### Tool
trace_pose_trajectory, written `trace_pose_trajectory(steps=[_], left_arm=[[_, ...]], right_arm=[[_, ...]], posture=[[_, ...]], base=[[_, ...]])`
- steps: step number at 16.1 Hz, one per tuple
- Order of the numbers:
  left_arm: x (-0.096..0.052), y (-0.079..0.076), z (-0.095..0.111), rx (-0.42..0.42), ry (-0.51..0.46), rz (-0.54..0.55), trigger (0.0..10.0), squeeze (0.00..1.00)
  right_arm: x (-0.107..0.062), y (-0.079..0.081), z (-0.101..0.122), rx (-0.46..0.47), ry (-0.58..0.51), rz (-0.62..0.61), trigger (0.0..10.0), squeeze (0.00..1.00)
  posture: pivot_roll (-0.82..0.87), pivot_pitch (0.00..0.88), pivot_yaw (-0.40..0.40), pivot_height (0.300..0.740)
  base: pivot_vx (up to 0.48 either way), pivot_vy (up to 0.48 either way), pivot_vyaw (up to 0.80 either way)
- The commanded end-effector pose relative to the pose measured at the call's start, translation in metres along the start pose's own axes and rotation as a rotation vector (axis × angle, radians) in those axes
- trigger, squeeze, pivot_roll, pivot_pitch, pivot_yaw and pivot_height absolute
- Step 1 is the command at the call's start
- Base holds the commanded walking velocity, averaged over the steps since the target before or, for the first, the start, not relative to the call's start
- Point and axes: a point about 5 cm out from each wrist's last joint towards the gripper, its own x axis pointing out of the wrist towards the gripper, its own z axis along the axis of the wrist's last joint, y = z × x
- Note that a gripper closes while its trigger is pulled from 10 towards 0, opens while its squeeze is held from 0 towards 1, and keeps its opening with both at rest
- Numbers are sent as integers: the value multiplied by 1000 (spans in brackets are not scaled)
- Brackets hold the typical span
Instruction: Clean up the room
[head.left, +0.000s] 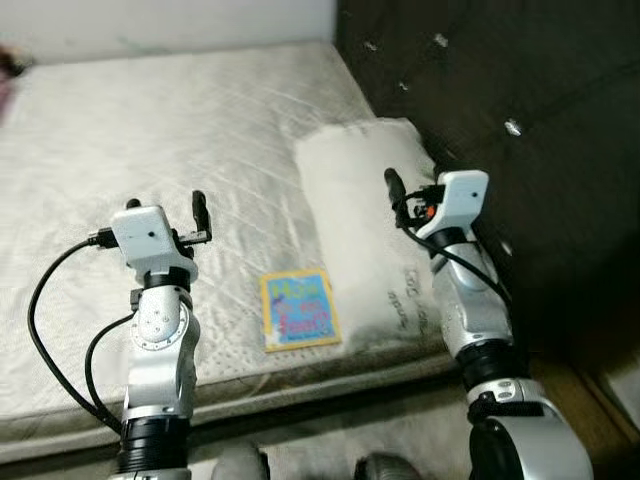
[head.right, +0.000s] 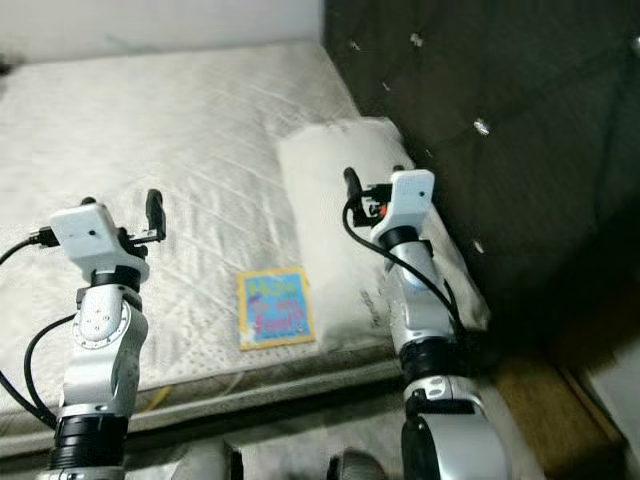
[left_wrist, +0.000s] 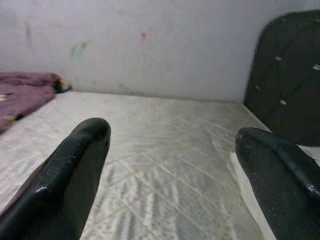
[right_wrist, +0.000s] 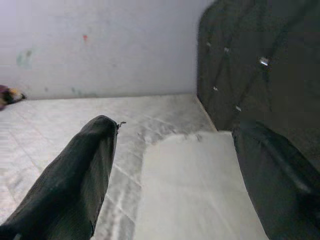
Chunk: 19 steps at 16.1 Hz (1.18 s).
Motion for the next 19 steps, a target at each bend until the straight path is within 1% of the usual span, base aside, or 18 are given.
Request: trace_pose_trajectory(steps=[1, 5, 6, 7, 10, 12, 13, 15, 18, 19], left_arm=[[0, 1, -2, 4, 9, -1, 10000, 0], [3, -1, -2, 9, 14, -11, 10000, 0], [4, -2, -6, 19, 37, -16, 10000, 0], [5, -4, -6, 15, 35, -17, 10000, 0], [9, -3, -1, 30, 18, -26, 10000, 0], [10, -4, 3, 38, 5, -36, 10000, 0], [8, -4, 4, 31, 1, -31, 10000, 0], [7, -3, 1, 18, 10, -6, 10000, 0], [6, -4, 3, 18, 2, -14, 10000, 0], [3, -5, 3, 3, 0, -11, 10000, 0]], right_arm=[[1, 3, -1, 3, 7, 13, 10000, 0], [-1, -1, -5, -4, 27, -20, 10000, 0], [-1, -2, -5, -25, 25, -13, 10000, 0], [-1, -2, -5, -34, 22, -12, 10000, 0], [3, 7, -2, -14, 4, -5, 10000, 0], [2, 8, -6, -2, 14, -22, 10000, 0], [-2, 8, -10, -1, 31, -21, 10000, 0], [-2, 6, -10, -11, 37, -21, 10000, 0], [0, 5, -13, -18, 62, -30, 10000, 0], [-1, 5, -13, -37, 70, -30, 10000, 0]], posture=[[15, 0, -13, 740], [7, 0, -5, 740], [7, 0, -6, 740], [10, 0, -7, 740], [31, 0, 13, 740], [43, 0, 7, 740], [49, 0, -7, 740], [50, 0, -18, 740], [54, 0, -31, 740], [40, 0, -41, 740]], base=[[0, 0, 0], [0, 0, 0], [0, 0, 0], [0, 0, 0], [0, 0, 667], [0, 0, 0], [0, 0, 0], [0, 0, 0], [0, 0, 0], [0, 0, 0]])
